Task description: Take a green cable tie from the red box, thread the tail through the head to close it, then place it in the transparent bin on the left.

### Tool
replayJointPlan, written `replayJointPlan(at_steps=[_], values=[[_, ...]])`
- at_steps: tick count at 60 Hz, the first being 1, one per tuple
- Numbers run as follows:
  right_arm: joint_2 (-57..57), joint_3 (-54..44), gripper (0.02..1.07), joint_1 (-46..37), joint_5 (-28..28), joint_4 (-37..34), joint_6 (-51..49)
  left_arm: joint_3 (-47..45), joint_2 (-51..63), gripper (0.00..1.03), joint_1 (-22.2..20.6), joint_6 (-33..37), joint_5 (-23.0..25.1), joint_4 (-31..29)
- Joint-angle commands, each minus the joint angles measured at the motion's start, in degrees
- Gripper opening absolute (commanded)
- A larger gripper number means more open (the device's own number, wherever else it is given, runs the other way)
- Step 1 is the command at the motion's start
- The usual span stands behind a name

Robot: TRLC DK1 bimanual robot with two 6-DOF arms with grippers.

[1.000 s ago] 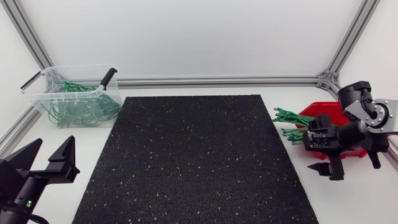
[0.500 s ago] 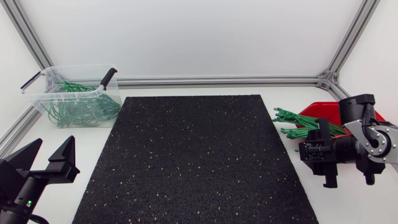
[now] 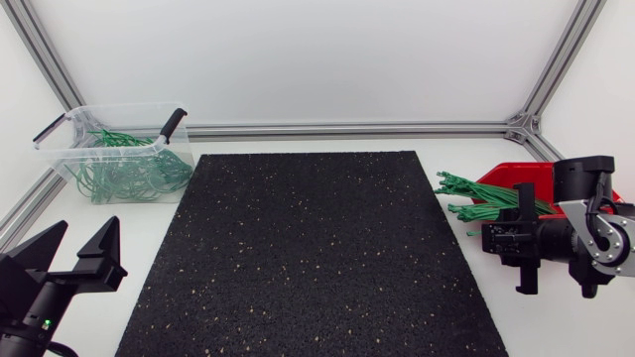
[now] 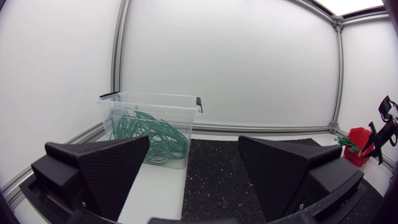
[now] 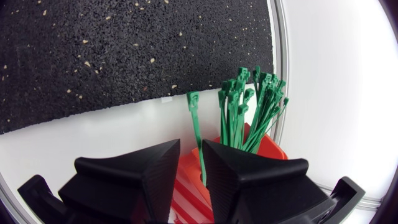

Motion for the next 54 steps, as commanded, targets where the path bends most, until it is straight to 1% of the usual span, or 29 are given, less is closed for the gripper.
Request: replayJointPlan(at_steps=[1, 19, 23, 34, 36, 39, 41, 54], values=[[1.10, -1.23, 0.31, -0.88, 0.23, 0.81, -1.03, -2.26, -0.08, 0.99, 0.53, -0.80, 0.36, -1.24], [2.16, -1.67, 0.31, -1.06, 0.32, 2.22, -1.12, -2.26, -0.08, 0.99, 0.53, -0.80, 0.36, -1.32], [2.86, -2.02, 0.30, -0.97, 0.41, 3.98, -1.21, -2.26, -0.08, 0.99, 0.53, -0.80, 0.36, -1.24], [3.48, -2.19, 0.29, -0.88, 0.85, 5.21, -1.29, -2.26, -0.08, 0.99, 0.79, -0.80, 0.45, -1.32], [3.48, -2.11, 0.25, -0.97, 0.85, 5.21, -1.29, -2.26, -0.08, 0.99, 0.79, -0.80, 0.36, -1.32], [3.30, -2.11, 0.24, -0.97, 0.93, 5.21, -1.38, -2.26, -0.08, 0.99, 0.70, -0.80, 0.45, -1.32], [3.39, -2.11, 0.21, -0.97, 1.02, 5.29, -1.47, -2.26, -0.08, 0.99, 0.70, -0.80, 0.45, -1.32], [4.53, -2.28, 0.21, -1.50, 1.55, 8.02, -2.26, -2.26, -0.08, 0.99, 0.70, -0.80, 0.71, -1.32]])
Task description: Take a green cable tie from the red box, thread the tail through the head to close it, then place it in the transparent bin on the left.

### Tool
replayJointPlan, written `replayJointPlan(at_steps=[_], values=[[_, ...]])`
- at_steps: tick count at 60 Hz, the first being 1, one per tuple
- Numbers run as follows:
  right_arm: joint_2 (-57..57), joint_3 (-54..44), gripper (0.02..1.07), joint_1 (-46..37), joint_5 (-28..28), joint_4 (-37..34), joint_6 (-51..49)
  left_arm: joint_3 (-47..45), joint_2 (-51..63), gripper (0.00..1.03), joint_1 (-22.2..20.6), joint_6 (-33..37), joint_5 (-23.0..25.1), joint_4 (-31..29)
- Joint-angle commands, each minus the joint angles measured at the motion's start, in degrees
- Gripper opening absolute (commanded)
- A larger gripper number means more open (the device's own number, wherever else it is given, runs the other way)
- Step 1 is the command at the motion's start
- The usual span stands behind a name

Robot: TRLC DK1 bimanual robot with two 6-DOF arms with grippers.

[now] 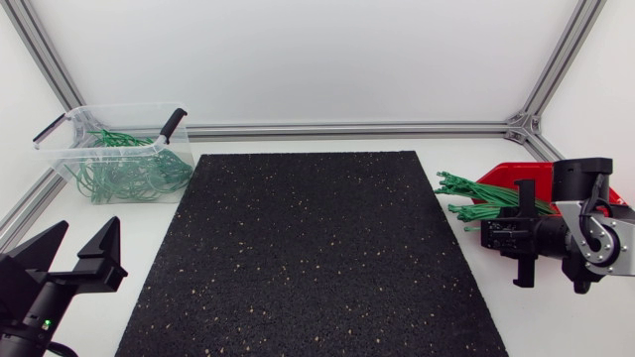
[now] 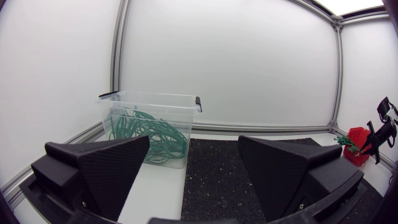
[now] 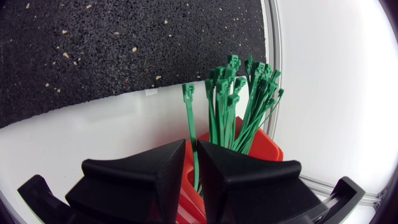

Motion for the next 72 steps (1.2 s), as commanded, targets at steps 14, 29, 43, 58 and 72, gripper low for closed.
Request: replayJointPlan(at_steps=[14, 29, 43, 58, 72], values=[[1.98, -1.38, 0.15, -0.41, 1.47, 0.94, -1.87, -2.26, -0.08, 0.99, 0.33, -0.80, 0.06, -1.28], [-0.39, -0.07, 0.08, -0.41, 1.47, -2.58, -1.69, -2.26, -0.08, 0.99, 0.16, -0.80, 0.15, -1.28], [-5.49, 2.57, 0.08, -0.41, -0.82, -9.87, -1.16, -2.26, -0.08, 0.99, 0.24, -0.80, 0.15, -1.28], [-9.45, 6.79, 0.08, -0.49, -4.33, -18.05, 1.03, -2.26, -0.08, 0.99, 0.16, -0.80, 0.15, -1.28], [-10.77, 11.27, 0.08, -1.20, -8.82, -23.50, 4.64, -2.26, -0.08, 0.99, 0.24, -0.80, 0.15, -1.28]])
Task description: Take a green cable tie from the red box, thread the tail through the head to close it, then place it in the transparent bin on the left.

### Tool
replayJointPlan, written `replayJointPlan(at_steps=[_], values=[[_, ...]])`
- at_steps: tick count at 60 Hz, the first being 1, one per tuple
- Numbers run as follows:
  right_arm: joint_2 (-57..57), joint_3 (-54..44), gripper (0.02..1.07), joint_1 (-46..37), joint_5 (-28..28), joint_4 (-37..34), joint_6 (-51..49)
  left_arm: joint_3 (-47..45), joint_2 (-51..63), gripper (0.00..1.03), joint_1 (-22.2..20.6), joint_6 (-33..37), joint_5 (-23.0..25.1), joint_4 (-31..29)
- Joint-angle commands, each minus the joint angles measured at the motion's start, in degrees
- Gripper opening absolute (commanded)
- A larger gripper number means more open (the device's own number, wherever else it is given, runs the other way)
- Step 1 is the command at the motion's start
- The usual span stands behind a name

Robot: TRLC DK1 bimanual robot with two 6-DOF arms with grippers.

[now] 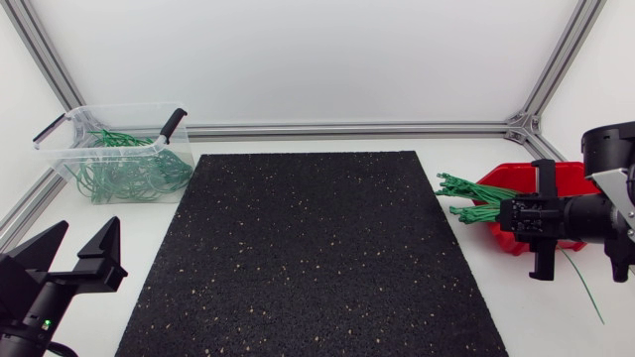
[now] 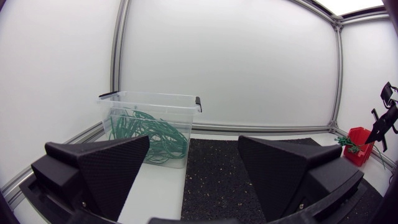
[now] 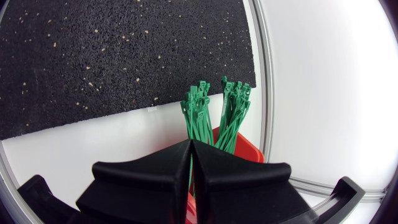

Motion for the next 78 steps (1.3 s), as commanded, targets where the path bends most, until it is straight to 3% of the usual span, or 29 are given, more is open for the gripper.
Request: replayJointPlan(at_steps=[1, 9, 27, 39, 63, 78], values=[[-1.02, 3.10, 0.08, -0.72, -1.69, -2.65, 2.08, -2.26, -0.08, 0.99, 0.24, -0.80, 0.15, -1.28], [-0.75, 6.79, 0.08, -1.42, -5.12, -7.39, 4.54, -2.26, -0.08, 0.99, 0.24, -0.80, 0.15, -1.28], [2.76, 19.80, 0.08, -2.56, -19.01, -27.78, 14.56, -2.26, -0.08, 0.99, -0.02, -0.80, 0.15, -1.28], [6.28, 24.55, 0.08, -1.86, -28.24, -35.34, 20.98, -2.26, -0.08, 0.99, -0.02, -0.80, 0.15, -1.28], [11.64, 27.01, 0.08, 5.96, -43.18, -46.68, 31.70, -2.26, -0.08, 0.99, 0.07, -0.98, 0.15, -1.28], [12.08, 26.74, 0.08, 10.71, -52.41, -48.09, 35.65, -2.26, -0.08, 0.99, -0.11, -1.16, 0.50, -1.37]])
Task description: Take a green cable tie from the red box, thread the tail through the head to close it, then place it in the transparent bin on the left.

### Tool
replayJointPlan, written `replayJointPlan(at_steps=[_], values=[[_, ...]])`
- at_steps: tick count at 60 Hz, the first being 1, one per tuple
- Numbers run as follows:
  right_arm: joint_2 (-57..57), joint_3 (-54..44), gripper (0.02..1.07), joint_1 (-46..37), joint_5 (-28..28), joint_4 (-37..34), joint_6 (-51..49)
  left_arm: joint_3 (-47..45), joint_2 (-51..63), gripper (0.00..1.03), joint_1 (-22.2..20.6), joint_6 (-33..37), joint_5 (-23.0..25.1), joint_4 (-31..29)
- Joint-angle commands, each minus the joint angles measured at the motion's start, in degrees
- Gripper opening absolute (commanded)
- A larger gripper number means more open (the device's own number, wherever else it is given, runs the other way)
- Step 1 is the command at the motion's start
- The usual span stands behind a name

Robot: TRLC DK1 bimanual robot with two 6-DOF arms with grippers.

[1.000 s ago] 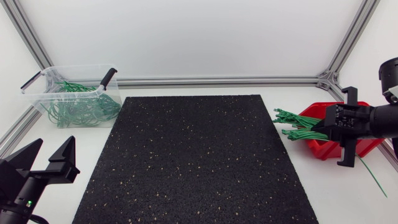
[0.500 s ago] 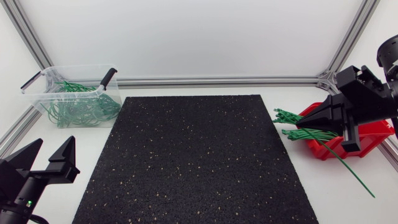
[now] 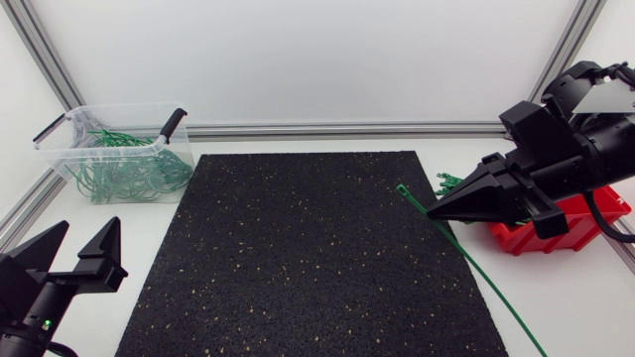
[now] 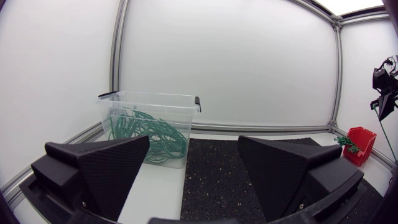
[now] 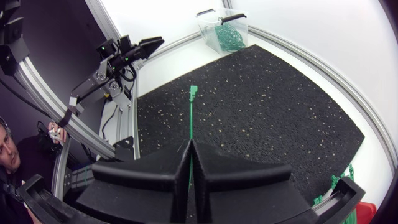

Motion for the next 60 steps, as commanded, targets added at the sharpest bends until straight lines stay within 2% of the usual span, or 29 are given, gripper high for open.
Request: replayJointPlan(at_steps=[1, 12, 23, 28, 30, 41, 51, 60], values=[[1.19, 0.43, 0.08, 1.82, -3.19, -1.29, 2.65, -2.26, -0.08, 0.99, -0.11, -1.16, 0.28, -1.35], [1.19, -1.51, 0.08, 4.10, -9.52, -0.68, 2.74, -2.26, -0.08, 0.99, -0.02, -1.16, 0.81, -1.61], [-0.83, -5.02, 0.08, 5.95, -12.24, 6.62, 7.75, -2.26, -0.08, 0.99, -0.37, -1.16, 1.25, -1.70], [-3.46, -7.48, 0.08, 7.26, -12.15, 12.59, 12.76, -2.26, -0.08, 0.99, -0.28, -1.07, 1.33, -1.70], [-4.87, -9.07, 0.08, 8.58, -11.62, 17.52, 17.68, -2.26, -0.17, 0.99, -0.46, -1.07, 1.25, -1.08], [-9.88, -15.04, 0.08, 16.49, -6.70, 34.57, 32.80, -2.44, -0.34, 0.99, -3.71, 0.16, 1.25, -0.38], [-12.25, -20.05, 0.08, 21.41, -6.35, 48.80, 44.75, -2.09, -0.34, 0.99, -3.80, 0.34, 1.33, -0.12], [-11.81, -22.07, 0.08, 23.26, -6.53, 57.07, 50.90, -0.68, -0.26, 0.99, -3.89, 0.07, 1.95, -0.47]])
